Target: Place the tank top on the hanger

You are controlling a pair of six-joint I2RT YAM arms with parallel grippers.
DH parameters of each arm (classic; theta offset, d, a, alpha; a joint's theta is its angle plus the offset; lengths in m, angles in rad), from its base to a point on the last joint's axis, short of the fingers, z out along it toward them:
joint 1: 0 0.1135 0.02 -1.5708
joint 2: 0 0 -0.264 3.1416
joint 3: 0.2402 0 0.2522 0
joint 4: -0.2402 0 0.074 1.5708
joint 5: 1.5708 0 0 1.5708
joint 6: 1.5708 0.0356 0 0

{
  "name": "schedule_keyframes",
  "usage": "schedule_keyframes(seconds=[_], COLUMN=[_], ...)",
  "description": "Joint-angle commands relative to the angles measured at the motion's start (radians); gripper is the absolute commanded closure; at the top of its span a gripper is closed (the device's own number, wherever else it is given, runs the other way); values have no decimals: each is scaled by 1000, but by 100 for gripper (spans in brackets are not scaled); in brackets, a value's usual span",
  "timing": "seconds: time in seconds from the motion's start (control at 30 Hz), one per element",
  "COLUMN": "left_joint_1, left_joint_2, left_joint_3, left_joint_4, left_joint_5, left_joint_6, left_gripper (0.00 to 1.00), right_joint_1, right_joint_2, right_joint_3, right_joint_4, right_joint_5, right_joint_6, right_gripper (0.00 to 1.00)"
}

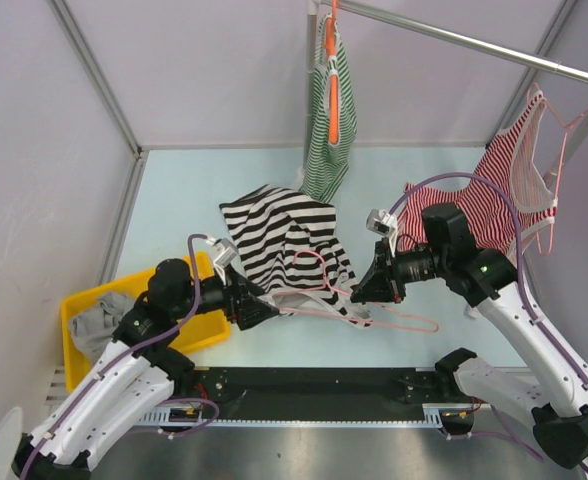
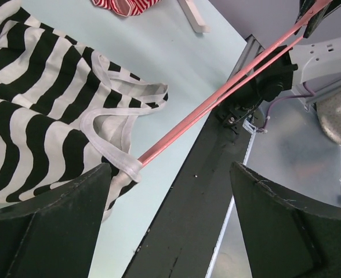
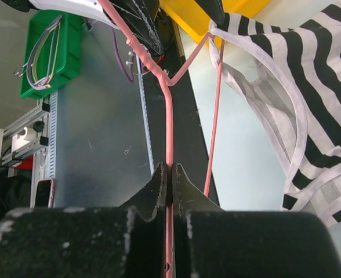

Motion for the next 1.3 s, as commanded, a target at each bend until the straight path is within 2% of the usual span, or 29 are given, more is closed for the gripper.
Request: schedule_keyframes(seconds=[0.0, 0.23, 0.4, 0.47, 0.5, 0.53, 0.6, 0.63, 0.7, 0.73, 0.8, 0.97, 1.0, 1.1, 1.27], left_joint_1=[-26, -157, -201, -204, -204, -205, -210, -210, -211, -211, -211, -211, -211, -211, -211], left_joint_2=[-7, 23, 63, 69, 71, 79, 86, 92, 98, 105, 111, 112, 112, 108, 105], left_joint_3=[-28, -57, -42, -40, -39, -39, -33, -31, -24, -20, -13, 6, 9, 29, 64], left_joint_4=[116, 253, 261, 267, 270, 273, 273, 274, 274, 274, 274, 262, 258, 227, 159], left_joint_5=[22, -52, -91, -95, -95, -93, -90, -84, -78, -67, -58, -27, -26, -18, -12], left_joint_6=[-59, -128, -117, -115, -114, -111, -105, -100, -91, -80, -69, -37, -22, 16, 78], left_gripper=[12, 12, 13, 17, 20, 28, 38, 48, 57, 67, 78, 89, 94, 100, 100], right_joint_1=[-11, -22, -33, -34, -36, -36, -36, -34, -36, -36, -36, -30, -25, -21, -17], right_joint_2=[2, 3, -3, -6, -6, -6, -7, -8, -9, -9, -8, -1, 0, 2, 8], right_joint_3=[45, 42, 40, 37, 34, 31, 20, 17, 7, 3, -4, -18, -21, -58, -131], right_joint_4=[41, 53, 53, 55, 59, 61, 69, 70, 78, 82, 90, 109, 119, 176, 303], right_joint_5=[-61, -64, -66, -66, -69, -67, -61, -57, -37, -29, -12, 83, 103, 155, 215], right_joint_6=[12, 21, 23, 24, 26, 27, 30, 30, 40, 41, 47, 61, 67, 128, 187], right_gripper=[100, 100, 100, 100, 100, 100, 100, 100, 100, 100, 100, 100, 100, 100, 96])
